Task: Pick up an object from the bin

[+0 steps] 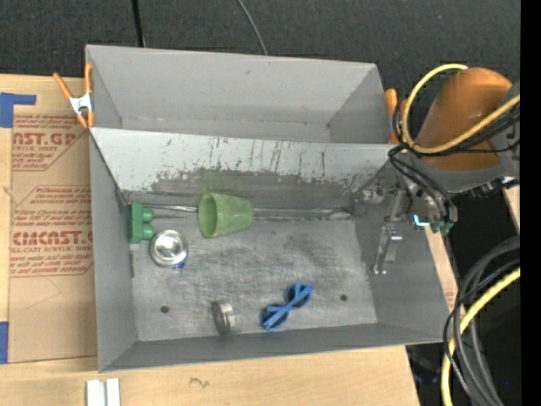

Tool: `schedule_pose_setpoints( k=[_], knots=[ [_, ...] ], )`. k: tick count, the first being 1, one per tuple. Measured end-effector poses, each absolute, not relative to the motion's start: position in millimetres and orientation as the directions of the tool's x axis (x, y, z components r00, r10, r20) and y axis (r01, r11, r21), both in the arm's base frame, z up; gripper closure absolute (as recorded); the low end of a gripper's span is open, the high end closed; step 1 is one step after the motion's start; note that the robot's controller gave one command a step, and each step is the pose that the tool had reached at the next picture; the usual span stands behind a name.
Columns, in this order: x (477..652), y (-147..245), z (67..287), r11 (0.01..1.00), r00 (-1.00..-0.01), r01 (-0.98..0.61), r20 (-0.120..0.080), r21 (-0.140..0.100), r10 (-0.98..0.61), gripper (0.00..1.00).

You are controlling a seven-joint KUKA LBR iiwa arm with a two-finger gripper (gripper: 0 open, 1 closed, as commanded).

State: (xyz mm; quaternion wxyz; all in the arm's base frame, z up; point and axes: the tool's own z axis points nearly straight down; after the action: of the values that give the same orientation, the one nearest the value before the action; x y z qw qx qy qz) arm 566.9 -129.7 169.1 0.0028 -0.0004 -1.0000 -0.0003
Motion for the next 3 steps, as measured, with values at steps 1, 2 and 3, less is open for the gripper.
schedule_pose_setpoints(
  k=[1,2,3],
  knots=[
    [509.1,-60,68,0.986,-0.986,-0.165,-0.005,0.001,-0.165,0.0],
    [495.6,-3,101,0.955,-0.955,-0.298,-0.002,0.002,-0.298,0.0],
    [486.8,-9,100,0.83,-0.83,-0.558,-0.003,-0.001,-0.558,0.0]
  ],
)
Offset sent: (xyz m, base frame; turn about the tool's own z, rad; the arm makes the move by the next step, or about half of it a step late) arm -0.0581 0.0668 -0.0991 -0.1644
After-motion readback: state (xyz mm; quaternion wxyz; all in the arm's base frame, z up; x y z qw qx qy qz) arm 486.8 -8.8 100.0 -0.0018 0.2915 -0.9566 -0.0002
